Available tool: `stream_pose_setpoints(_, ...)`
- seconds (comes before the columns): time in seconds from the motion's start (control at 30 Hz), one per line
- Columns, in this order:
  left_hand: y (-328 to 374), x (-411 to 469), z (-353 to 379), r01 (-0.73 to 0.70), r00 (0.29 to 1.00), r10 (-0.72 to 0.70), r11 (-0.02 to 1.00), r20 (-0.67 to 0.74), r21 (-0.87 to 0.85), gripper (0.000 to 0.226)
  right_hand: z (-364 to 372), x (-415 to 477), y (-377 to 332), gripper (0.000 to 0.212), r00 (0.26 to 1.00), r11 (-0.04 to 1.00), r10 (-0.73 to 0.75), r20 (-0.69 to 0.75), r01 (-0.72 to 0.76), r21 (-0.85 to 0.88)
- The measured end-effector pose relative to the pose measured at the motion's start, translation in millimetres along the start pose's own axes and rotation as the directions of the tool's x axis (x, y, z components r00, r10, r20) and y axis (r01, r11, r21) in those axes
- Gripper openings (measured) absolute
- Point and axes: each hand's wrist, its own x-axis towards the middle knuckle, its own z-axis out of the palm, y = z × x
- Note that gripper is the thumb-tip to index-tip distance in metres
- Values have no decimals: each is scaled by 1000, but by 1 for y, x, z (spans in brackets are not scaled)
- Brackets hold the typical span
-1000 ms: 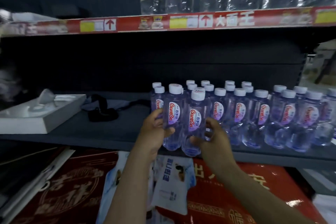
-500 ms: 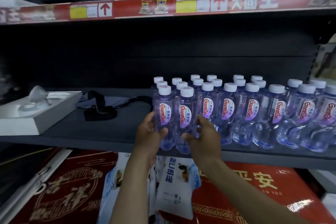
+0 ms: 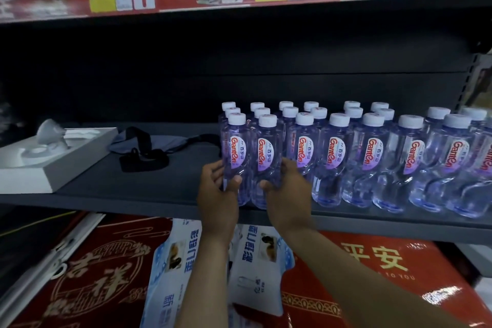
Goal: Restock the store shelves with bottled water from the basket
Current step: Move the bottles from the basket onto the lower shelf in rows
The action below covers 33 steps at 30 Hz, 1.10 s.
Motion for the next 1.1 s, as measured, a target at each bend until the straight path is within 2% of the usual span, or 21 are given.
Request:
stream_pose_setpoints(0.2, -8, 7, 0, -26, 1000, 27, 999, -10, 35, 34, 6, 5, 4, 53, 1000, 994, -6, -1, 6, -111)
stream_pose_setpoints(0.43, -11, 11, 7, 15, 999, -12, 998, -52, 61, 36, 5, 12, -2, 48, 997, 987, 69, 40, -62, -148)
stream_pose_setpoints(0.53, -1, 5, 11, 53, 997, -43, 986, -67, 158, 34, -7, 10, -16, 46, 987, 982, 120, 106, -103, -160)
stream_pose_setpoints(0.67, 30, -11, 17, 75, 996, -53, 946, -78, 315, 39, -33, -1, -34, 48, 979, 979, 166, 115, -150, -138)
stream_pose_setpoints(0.73, 48, -20, 18, 51, 996, -13, 904, -92, 425, 43, -50, -16, -39, 49, 983, 983, 98, 157, -70, -172)
stream_pose_setpoints(0.77, 57, -25, 17, -4, 997, 40, 881, -65, 473, 44, -60, -26, -42, 49, 982, 972, 49, 185, -4, -233)
stream_pose_setpoints(0.83, 75, -36, 12, -167, 983, 175, 778, 47, 605, 45, -80, -45, -46, 46, 969, 911, -41, 245, 136, -388)
stream_pose_setpoints(0.9, 91, -55, 2, -295, 951, 240, 531, 193, 794, 50, -94, -63, -45, 50, 942, 828, -55, 331, 228, -512)
stream_pose_setpoints(0.93, 99, -70, -5, -326, 941, 227, 409, 251, 852, 52, -100, -74, -44, 55, 927, 794, -32, 373, 250, -555)
stream_pose_setpoints(0.97, 108, -85, -14, -354, 931, 208, 328, 299, 876, 53, -106, -86, -45, 57, 918, 771, -15, 396, 263, -580)
stream_pose_setpoints(1.1, 132, -147, -55, -449, 892, 146, 192, 427, 872, 55, -119, -144, -55, 56, 881, 691, -9, 473, 347, -634)
